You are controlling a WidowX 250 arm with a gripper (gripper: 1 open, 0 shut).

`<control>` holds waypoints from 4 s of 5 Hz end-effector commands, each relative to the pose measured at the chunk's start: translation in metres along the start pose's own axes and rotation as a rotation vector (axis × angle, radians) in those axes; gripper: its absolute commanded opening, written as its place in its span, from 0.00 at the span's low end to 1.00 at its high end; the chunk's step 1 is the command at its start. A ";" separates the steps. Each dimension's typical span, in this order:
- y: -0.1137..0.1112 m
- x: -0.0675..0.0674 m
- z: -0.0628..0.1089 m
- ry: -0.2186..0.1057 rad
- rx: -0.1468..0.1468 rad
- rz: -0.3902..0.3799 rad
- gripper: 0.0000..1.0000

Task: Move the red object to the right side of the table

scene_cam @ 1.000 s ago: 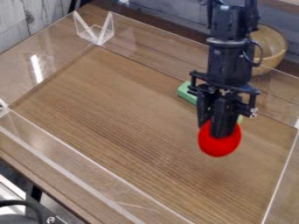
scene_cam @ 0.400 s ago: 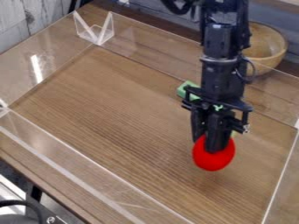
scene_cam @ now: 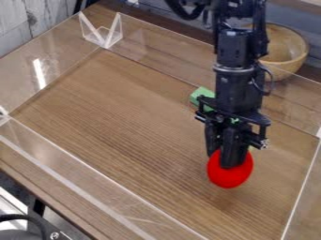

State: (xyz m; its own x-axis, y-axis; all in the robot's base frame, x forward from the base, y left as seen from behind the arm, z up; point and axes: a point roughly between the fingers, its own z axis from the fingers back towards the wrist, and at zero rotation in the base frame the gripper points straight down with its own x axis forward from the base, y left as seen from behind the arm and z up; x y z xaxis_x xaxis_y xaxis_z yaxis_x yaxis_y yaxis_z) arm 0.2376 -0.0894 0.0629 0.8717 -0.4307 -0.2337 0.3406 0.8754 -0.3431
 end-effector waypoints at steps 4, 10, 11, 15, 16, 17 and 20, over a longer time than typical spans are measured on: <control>-0.013 -0.003 0.015 -0.102 0.020 -0.023 0.00; -0.023 -0.008 0.016 -0.153 0.018 -0.015 0.00; -0.025 -0.005 0.012 -0.152 0.012 -0.013 0.00; -0.027 0.001 -0.002 -0.150 -0.011 0.003 0.00; -0.027 0.001 -0.004 -0.150 -0.017 0.004 0.00; -0.027 0.001 -0.005 -0.150 -0.023 0.005 0.00; -0.028 0.002 -0.006 -0.151 -0.038 0.003 0.00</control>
State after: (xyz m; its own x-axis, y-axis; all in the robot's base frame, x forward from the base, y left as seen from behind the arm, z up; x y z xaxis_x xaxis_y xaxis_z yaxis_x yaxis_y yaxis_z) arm 0.2255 -0.1131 0.0607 0.9165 -0.3808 -0.1224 0.3119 0.8719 -0.3775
